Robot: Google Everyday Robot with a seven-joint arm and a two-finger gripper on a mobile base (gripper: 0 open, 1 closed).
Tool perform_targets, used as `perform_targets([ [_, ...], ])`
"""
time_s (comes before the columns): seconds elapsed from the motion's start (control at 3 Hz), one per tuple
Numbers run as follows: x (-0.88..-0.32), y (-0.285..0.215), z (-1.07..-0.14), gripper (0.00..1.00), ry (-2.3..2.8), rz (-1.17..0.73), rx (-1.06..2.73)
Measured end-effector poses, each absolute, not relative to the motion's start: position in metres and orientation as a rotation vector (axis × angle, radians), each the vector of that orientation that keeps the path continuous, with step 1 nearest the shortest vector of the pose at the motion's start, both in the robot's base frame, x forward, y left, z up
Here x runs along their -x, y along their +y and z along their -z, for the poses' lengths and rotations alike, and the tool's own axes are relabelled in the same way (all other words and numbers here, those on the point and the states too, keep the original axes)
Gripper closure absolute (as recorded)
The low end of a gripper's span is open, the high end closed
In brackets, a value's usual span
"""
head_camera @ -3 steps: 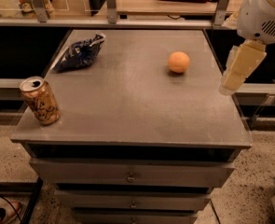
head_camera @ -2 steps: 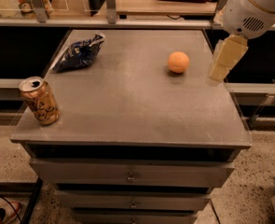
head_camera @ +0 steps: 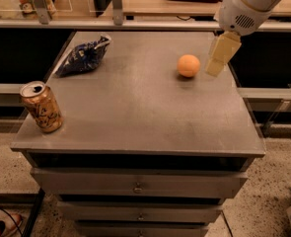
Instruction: Move orange near blue chip bag
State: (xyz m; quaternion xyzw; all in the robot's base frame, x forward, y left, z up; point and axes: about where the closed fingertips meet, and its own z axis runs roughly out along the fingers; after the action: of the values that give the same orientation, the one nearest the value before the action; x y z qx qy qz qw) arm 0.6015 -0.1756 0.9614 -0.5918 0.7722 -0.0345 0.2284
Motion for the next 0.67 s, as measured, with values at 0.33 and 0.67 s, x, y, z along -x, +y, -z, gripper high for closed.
perform_targets([
  [0.33, -0.625, -0.173, -0.953, 0.00, 2.136, 0.075, 1.618],
  [0.67, -0.646, -0.167, -0.941, 0.00, 2.137, 0.034, 1.616],
])
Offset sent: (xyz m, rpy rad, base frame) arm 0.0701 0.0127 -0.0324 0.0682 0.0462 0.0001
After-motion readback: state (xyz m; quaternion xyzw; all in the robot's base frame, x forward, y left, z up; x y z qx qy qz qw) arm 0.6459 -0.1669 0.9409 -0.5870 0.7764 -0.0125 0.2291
